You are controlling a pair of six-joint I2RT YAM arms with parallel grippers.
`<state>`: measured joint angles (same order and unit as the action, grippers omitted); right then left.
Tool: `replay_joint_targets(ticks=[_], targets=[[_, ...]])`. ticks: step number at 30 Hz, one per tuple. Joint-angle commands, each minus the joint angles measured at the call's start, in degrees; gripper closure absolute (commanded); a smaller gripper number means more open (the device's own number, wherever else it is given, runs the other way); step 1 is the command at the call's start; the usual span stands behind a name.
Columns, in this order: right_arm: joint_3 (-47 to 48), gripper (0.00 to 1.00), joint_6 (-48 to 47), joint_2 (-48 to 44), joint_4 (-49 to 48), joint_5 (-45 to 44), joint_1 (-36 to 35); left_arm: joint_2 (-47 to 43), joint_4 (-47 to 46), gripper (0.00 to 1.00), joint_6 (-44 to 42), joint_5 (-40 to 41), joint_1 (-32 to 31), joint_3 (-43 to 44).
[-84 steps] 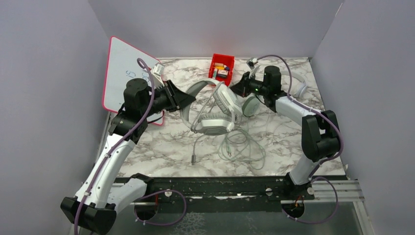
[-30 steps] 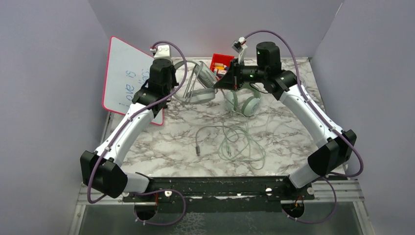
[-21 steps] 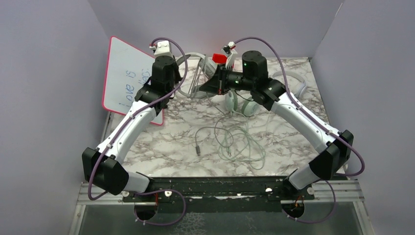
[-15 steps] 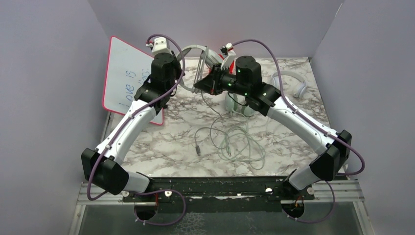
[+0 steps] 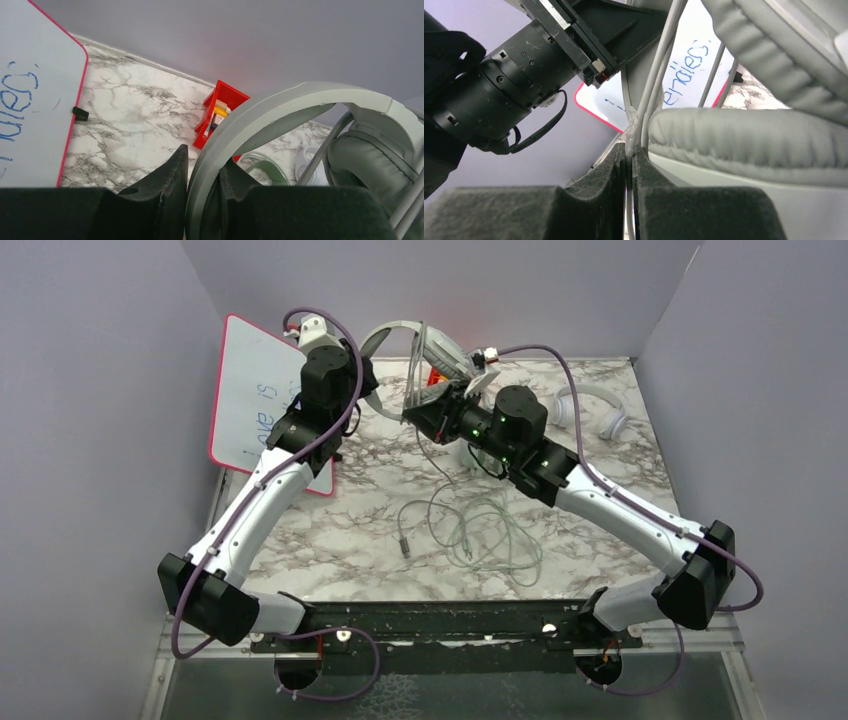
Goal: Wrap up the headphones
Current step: Wrap the headphones cable around the headphones.
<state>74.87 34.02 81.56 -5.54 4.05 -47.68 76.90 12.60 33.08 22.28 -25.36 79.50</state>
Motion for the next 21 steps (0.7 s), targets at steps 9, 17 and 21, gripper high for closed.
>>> replay_joint_targets(ticks=[9,17,21], targets=[[-10.1,0.81,1.4,-5.6,-7.6,4.2,-2.2,-3.5,-9.5,1.0,8.3,1.3,0.4,7.1],[-17.6,0.75,0.0,-8.2,-14.2,2.4,-2.2,-4.1,-7.9,1.0,11.0,-1.1,0.4,11.7],[-22.6,0.55,2.4,-8.1,-19.7,1.9,-2.2,-4.8,-6.5,1.0,11.6,-1.2,0.4,14.2]])
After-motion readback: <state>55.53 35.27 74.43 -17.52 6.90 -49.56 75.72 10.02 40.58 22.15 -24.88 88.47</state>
